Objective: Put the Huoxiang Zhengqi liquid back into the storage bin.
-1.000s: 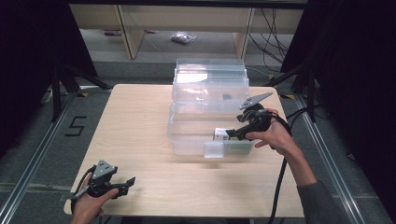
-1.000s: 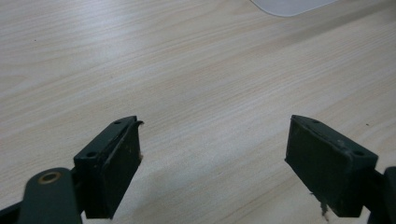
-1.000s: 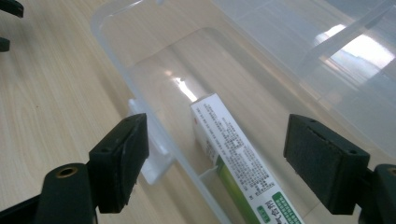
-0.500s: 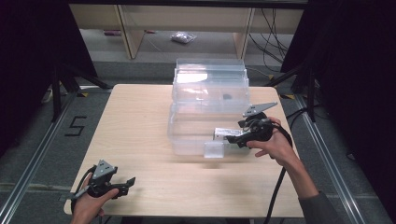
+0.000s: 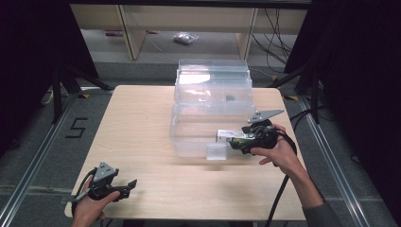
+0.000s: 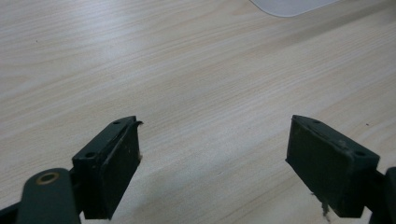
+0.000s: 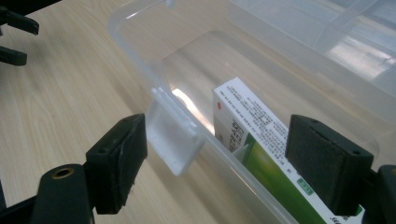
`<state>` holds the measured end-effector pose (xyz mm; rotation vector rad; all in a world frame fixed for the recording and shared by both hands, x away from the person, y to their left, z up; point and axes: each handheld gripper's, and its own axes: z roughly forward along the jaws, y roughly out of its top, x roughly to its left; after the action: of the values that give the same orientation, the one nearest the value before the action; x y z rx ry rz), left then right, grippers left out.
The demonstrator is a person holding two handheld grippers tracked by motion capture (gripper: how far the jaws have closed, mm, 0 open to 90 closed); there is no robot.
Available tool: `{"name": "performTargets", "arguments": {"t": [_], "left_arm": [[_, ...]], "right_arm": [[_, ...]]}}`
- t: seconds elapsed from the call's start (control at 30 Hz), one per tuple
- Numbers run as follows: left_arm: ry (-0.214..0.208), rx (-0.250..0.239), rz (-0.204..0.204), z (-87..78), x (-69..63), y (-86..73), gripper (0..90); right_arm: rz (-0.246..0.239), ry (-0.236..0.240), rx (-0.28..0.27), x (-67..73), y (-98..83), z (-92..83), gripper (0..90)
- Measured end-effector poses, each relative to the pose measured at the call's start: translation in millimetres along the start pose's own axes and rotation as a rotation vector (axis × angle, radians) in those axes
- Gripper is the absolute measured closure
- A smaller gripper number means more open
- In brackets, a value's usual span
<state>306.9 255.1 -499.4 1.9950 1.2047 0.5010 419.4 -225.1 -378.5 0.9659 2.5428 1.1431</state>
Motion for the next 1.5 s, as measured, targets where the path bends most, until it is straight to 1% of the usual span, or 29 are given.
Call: {"name": "performTargets", "arguments": {"t": [0.03, 0.07, 0.13, 0.2, 0.23, 0.27, 0.3, 0.33, 0.37, 0.4, 0.43, 0.47, 0.57, 0.6, 0.63, 0.73, 0.77, 0.8, 0.83, 0.87, 0.9, 0.93, 0.97, 1.2, 1.27, 1.3, 1.37, 1.4, 1.5], "left_arm": [[0.0, -0.002, -0.001, 0.1, -0.1, 0.0, 16.6], [-0.001, -0.002, -0.002, 0.1, 0.0, 0.1, 16.6], [0.008, 0.013, -0.001, -1.1, -0.3, 1.0, 16.6], [0.005, 0.005, -0.002, -0.5, 0.0, 0.3, 16.6], [0.001, -0.002, -0.003, 0.1, 0.1, 0.0, 16.6], [-0.005, -0.006, -0.008, 0.4, 0.2, -0.2, 16.6], [-0.004, -0.008, -0.005, 0.2, 0.2, -0.1, 16.6], [-0.005, -0.008, -0.01, 0.3, 0.1, -0.1, 16.6], [-0.005, -0.007, -0.003, -0.1, 0.4, 0.1, 16.6], [-0.005, -0.007, -0.002, -0.1, 0.4, 0.1, 16.6], [-0.005, -0.007, -0.004, -0.1, 0.2, 0.0, 16.6], [-0.005, -0.006, -0.002, -0.1, 0.2, 0.1, 16.6], [-0.004, -0.007, -0.004, 0.0, 0.2, 0.1, 16.6], [-0.003, -0.007, -0.003, -0.1, 0.2, 0.1, 16.6], [-0.005, -0.005, -0.003, 0.0, 0.3, 0.1, 16.6], [-0.006, -0.003, -0.002, 0.1, 0.2, 0.1, 16.6], [-0.006, -0.001, -0.001, 0.0, 0.2, 0.1, 16.6], [-0.005, -0.002, -0.001, 0.1, 0.1, 0.1, 16.6], [-0.003, 0.003, 0.0, -0.2, 0.1, 0.3, 16.6], [0.0, -0.001, -0.001, -0.1, -0.1, 0.1, 16.6], [-0.006, -0.002, -0.001, 0.1, 0.2, 0.1, 16.6], [-0.006, -0.002, -0.001, 0.0, 0.2, 0.1, 16.6], [-0.005, 0.0, -0.003, -0.2, 0.0, 0.3, 16.6], [-0.006, 0.002, -0.002, -0.4, -0.1, 0.3, 16.6], [-0.005, 0.006, -0.001, -0.5, 0.0, 0.5, 16.6], [-0.003, 0.007, -0.001, -0.4, -0.2, 0.5, 16.6], [-0.004, 0.01, -0.001, -0.6, -0.3, 0.5, 16.6], [-0.004, 0.01, 0.001, -0.7, -0.1, 0.6, 16.6], [-0.008, -0.001, -0.001, 0.2, 0.0, -0.1, 16.6]], "right_arm": [[-0.008, -0.013, -0.026, 0.1, -1.8, 2.6, 21.5], [-0.013, -0.007, -0.005, -0.9, -2.4, 1.4, 21.5], [0.006, 0.002, -0.003, 1.4, -4.7, 2.2, 21.4], [0.004, -0.006, -0.003, 3.1, -6.2, 2.3, 21.3], [0.001, 0.003, 0.001, 3.3, -7.1, 2.3, 21.3], [-0.006, -0.007, -0.008, 3.6, -8.0, 2.4, 21.3], [-0.01, 0.003, -0.004, 4.4, -8.5, 2.2, 21.3], [0.017, 0.003, 0.006, 7.4, -9.1, 0.5, 21.3], [-0.026, 0.0, -0.01, 5.2, -9.6, 1.5, 21.3], [-0.007, -0.001, -0.008, 7.3, -10.1, 0.3, 21.3], [-0.016, 0.001, -0.013, 7.0, -10.6, 0.0, 21.3], [0.001, -0.007, -0.002, 9.0, -11.2, -1.7, 21.2], [-0.018, -0.004, -0.01, 10.0, -12.3, -3.2, 20.7], [0.003, -0.006, -0.008, 12.0, -13.0, -3.4, 20.5], [-0.009, -0.004, -0.015, 11.9, -13.7, -3.8, 20.4], [-0.005, -0.009, -0.014, 14.0, -15.5, -4.9, 18.2], [-0.016, -0.004, -0.02, 13.4, -16.2, -4.7, 17.5], [-0.003, 0.0, -0.015, 14.6, -16.9, -5.1, 16.9], [-0.012, 0.0, -0.023, 14.8, -18.1, -4.9, 16.8], [-0.002, -0.006, -0.017, 16.2, -19.2, -5.5, 16.6], [-0.022, -0.004, -0.021, 15.3, -19.8, -5.3, 16.3], [0.013, -0.009, -0.02, 18.6, -21.5, -6.0, 16.0], [-0.002, -0.001, -0.02, 17.7, -22.2, -6.4, 16.0], [0.009, -0.011, -0.024, 23.2, -33.1, -5.8, 15.9], [-0.016, 0.0, -0.03, 21.8, -36.1, -4.3, 16.0], [0.012, -0.013, -0.018, 24.5, -38.5, -5.2, 16.0], [0.009, -0.013, -0.031, 25.1, -43.3, -3.7, 16.0], [0.018, -0.01, -0.023, 25.6, -45.5, -3.9, 16.0], [0.017, -0.017, -0.027, 25.0, -52.1, -2.9, 16.0]]}}
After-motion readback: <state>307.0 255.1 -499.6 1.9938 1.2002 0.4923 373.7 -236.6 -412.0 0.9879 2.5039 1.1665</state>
